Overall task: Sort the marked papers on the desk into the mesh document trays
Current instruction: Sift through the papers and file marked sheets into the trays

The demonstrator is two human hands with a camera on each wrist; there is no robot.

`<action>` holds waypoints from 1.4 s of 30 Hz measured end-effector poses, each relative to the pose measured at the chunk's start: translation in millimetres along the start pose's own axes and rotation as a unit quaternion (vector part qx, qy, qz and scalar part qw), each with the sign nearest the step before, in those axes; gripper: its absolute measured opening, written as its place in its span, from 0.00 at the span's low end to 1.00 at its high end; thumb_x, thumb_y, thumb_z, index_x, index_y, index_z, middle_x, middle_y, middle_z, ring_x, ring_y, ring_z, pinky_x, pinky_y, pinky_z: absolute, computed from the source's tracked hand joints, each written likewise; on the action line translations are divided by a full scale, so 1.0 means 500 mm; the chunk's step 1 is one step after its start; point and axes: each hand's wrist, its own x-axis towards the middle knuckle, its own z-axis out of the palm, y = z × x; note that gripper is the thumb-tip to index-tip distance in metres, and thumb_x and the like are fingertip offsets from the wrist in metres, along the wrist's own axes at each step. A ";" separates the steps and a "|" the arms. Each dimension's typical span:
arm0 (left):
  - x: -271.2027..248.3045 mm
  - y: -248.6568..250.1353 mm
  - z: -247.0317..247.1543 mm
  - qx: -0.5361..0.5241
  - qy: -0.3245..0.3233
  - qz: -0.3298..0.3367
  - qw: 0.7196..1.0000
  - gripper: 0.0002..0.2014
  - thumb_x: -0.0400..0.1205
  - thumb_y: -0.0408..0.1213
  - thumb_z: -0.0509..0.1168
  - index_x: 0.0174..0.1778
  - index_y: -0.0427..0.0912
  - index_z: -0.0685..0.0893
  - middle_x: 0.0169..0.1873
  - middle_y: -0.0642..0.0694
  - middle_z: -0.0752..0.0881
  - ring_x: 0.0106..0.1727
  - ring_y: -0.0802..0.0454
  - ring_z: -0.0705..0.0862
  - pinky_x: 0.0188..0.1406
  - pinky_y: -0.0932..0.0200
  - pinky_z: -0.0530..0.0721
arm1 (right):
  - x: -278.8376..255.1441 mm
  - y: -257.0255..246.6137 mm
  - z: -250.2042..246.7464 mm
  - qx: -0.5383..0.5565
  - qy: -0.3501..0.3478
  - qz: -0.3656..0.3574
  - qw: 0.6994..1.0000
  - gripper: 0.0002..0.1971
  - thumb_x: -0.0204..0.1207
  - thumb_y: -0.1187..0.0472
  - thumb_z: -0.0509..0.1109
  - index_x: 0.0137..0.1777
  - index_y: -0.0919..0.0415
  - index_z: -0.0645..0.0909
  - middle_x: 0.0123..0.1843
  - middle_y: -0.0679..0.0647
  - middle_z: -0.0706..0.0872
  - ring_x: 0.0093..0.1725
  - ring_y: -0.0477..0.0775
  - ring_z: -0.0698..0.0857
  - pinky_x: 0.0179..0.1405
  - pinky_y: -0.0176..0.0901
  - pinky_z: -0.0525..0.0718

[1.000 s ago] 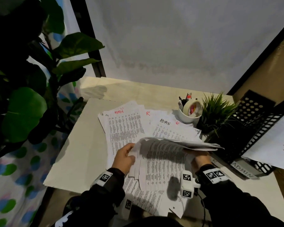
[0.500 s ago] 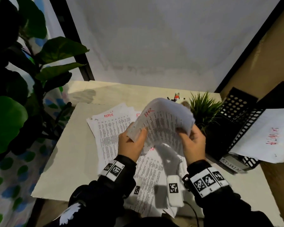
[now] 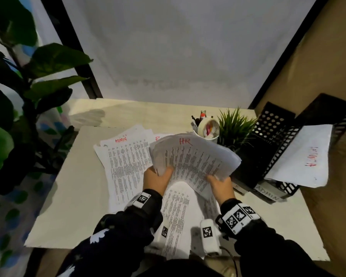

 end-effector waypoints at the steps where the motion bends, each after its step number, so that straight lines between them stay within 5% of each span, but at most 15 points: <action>1: 0.003 -0.013 0.003 0.028 -0.002 -0.005 1.000 0.10 0.73 0.39 0.72 0.28 0.43 0.80 0.28 0.43 0.84 0.33 0.45 0.84 0.39 0.51 0.86 | -0.004 0.006 -0.006 0.012 0.012 0.012 1.000 0.08 0.75 0.73 0.65 0.43 0.60 0.77 0.40 0.49 0.81 0.50 0.60 0.82 0.46 0.41 0.78; 4: -0.005 -0.027 0.007 0.086 -0.050 0.026 0.995 0.16 0.75 0.43 0.67 0.28 0.35 0.78 0.24 0.39 0.79 0.27 0.43 0.78 0.32 0.50 0.80 | -0.004 -0.004 -0.029 0.063 0.037 0.020 0.997 0.07 0.76 0.75 0.63 0.41 0.66 0.79 0.36 0.51 0.80 0.38 0.52 0.81 0.28 0.31 0.81; 7: -0.009 0.012 0.018 0.108 -0.093 0.074 0.987 0.17 0.78 0.44 0.64 0.32 0.32 0.76 0.24 0.41 0.72 0.26 0.51 0.70 0.27 0.53 0.72 | 0.024 -0.019 -0.071 0.101 0.068 0.018 0.992 0.07 0.77 0.75 0.61 0.45 0.71 0.82 0.36 0.55 0.82 0.32 0.47 0.80 0.22 0.22 0.76; 9: -0.005 0.075 0.035 0.128 -0.110 0.127 0.978 0.16 0.78 0.46 0.63 0.33 0.36 0.78 0.22 0.44 0.72 0.23 0.51 0.70 0.24 0.54 0.72 | 0.057 -0.014 -0.112 0.081 0.095 0.010 0.992 0.08 0.77 0.72 0.63 0.38 0.67 0.82 0.29 0.53 0.82 0.32 0.51 0.78 0.28 0.29 0.78; 12: -0.003 0.192 0.070 0.196 -0.138 0.235 0.942 0.14 0.80 0.45 0.61 0.33 0.41 0.81 0.19 0.50 0.73 0.21 0.48 0.73 0.24 0.53 0.77 | 0.108 0.010 -0.162 0.030 0.140 0.001 0.990 0.10 0.77 0.69 0.65 0.43 0.81 0.80 0.24 0.66 0.76 0.36 0.54 0.77 0.37 0.42 0.76; 15: 0.000 0.295 0.126 0.297 -0.128 0.326 0.888 0.13 0.81 0.42 0.60 0.34 0.39 0.82 0.23 0.46 0.78 0.27 0.44 0.77 0.31 0.53 0.78 | 0.122 0.036 -0.185 -0.090 0.137 -0.021 0.986 0.15 0.78 0.63 0.65 0.48 0.78 0.84 0.31 0.65 0.86 0.36 0.64 0.83 0.40 0.51 0.83; 18: 0.013 0.357 0.199 0.359 -0.135 0.364 0.849 0.11 0.81 0.39 0.59 0.41 0.36 0.84 0.33 0.38 0.85 0.39 0.38 0.84 0.39 0.53 0.79 | 0.105 0.062 -0.196 -0.285 0.077 -0.045 0.954 0.16 0.78 0.62 0.62 0.42 0.76 0.85 0.46 0.72 0.86 0.48 0.67 0.84 0.41 0.44 0.71; 22: 0.023 0.383 0.298 0.422 -0.158 0.361 0.817 0.11 0.81 0.34 0.57 0.50 0.34 0.83 0.46 0.33 0.87 0.50 0.34 0.84 0.42 0.52 0.75 | 0.093 0.096 -0.191 -0.330 0.061 -0.032 0.942 0.12 0.78 0.64 0.64 0.43 0.73 0.84 0.55 0.68 0.81 0.52 0.64 0.82 0.44 0.38 0.68; 25: 0.023 0.363 0.352 0.429 -0.177 0.325 0.824 0.12 0.82 0.35 0.57 0.52 0.33 0.82 0.49 0.33 0.87 0.51 0.33 0.85 0.47 0.48 0.81 | 0.093 0.108 -0.186 -0.305 0.058 -0.036 0.950 0.14 0.79 0.63 0.64 0.57 0.72 0.84 0.52 0.60 0.78 0.55 0.61 0.81 0.49 0.36 0.69; 30: 0.009 0.285 0.399 0.465 -0.226 0.265 0.814 0.10 0.78 0.30 0.62 0.55 0.33 0.80 0.53 0.34 0.86 0.53 0.35 0.85 0.45 0.51 0.81 | 0.091 0.113 -0.195 -0.265 0.057 -0.051 0.961 0.14 0.78 0.67 0.64 0.60 0.71 0.83 0.51 0.55 0.79 0.58 0.60 0.81 0.57 0.37 0.71; 36: 0.016 0.276 0.419 0.404 -0.211 0.242 0.857 0.10 0.79 0.30 0.61 0.53 0.34 0.82 0.52 0.33 0.86 0.54 0.34 0.84 0.49 0.47 0.82 | 0.095 0.121 -0.198 -0.263 0.048 -0.055 0.962 0.15 0.77 0.68 0.63 0.61 0.70 0.83 0.50 0.55 0.78 0.57 0.59 0.81 0.57 0.37 0.72; 42: 0.028 0.235 0.396 0.416 -0.236 0.201 0.855 0.15 0.76 0.40 0.65 0.55 0.36 0.81 0.51 0.37 0.86 0.51 0.37 0.85 0.48 0.50 0.84 | 0.090 0.120 -0.196 -0.269 0.044 -0.043 0.961 0.15 0.77 0.70 0.63 0.61 0.71 0.82 0.51 0.54 0.78 0.58 0.58 0.81 0.62 0.40 0.74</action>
